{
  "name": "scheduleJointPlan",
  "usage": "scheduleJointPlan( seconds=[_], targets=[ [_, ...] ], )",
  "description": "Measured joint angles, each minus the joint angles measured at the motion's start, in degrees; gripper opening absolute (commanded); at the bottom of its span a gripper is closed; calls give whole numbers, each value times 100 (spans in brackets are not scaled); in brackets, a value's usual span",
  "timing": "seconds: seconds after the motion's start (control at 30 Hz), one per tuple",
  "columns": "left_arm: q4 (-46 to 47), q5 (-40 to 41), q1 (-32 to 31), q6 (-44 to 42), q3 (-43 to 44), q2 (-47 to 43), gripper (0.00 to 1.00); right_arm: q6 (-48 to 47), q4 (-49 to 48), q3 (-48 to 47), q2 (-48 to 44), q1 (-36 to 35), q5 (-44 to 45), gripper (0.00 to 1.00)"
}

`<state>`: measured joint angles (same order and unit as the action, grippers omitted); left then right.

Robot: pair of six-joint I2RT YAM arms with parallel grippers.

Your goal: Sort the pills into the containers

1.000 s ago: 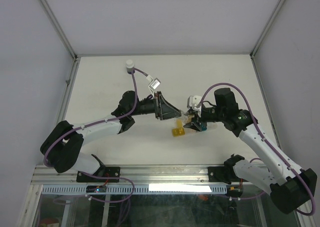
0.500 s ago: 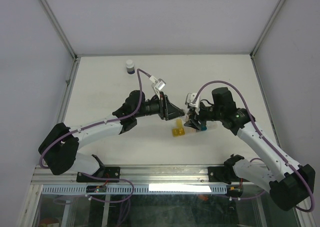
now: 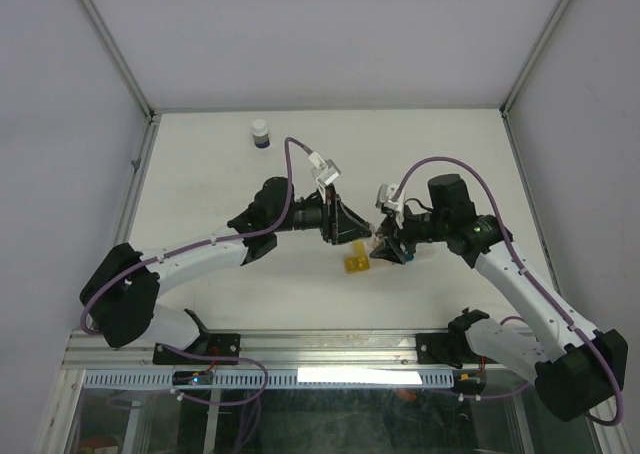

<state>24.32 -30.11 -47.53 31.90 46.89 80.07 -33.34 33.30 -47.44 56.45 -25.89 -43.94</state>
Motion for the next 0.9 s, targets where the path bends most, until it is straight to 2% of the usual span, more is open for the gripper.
scheduleJointPlan(
  seconds=[0.13, 0.33, 0.43, 0.53, 0.77, 0.9],
  targets=[
    [-4, -645, 2, -986, 168, 181, 18, 7, 271, 0, -2, 164, -361, 0],
    [-863, -1567, 2, -3032, 717, 201, 19, -22, 396, 0, -13, 334, -920, 0],
    [-1054, -1808, -2, -3652, 859, 201, 22, -22, 393, 0, -68, 450, -1165, 0],
    [-1108, -1884, -28, -4035, 944, 201, 39, -24, 387, 0, -138, 588, -1353, 0],
    [-1204, -1775, -175, -4264, 844, 90, 97, -24, 61, -15, -278, 743, -1659, 0],
    [-1029, -1491, -245, -3976, 520, -103, 99, -59, -68, -15, -308, 769, -1703, 0]
  ],
)
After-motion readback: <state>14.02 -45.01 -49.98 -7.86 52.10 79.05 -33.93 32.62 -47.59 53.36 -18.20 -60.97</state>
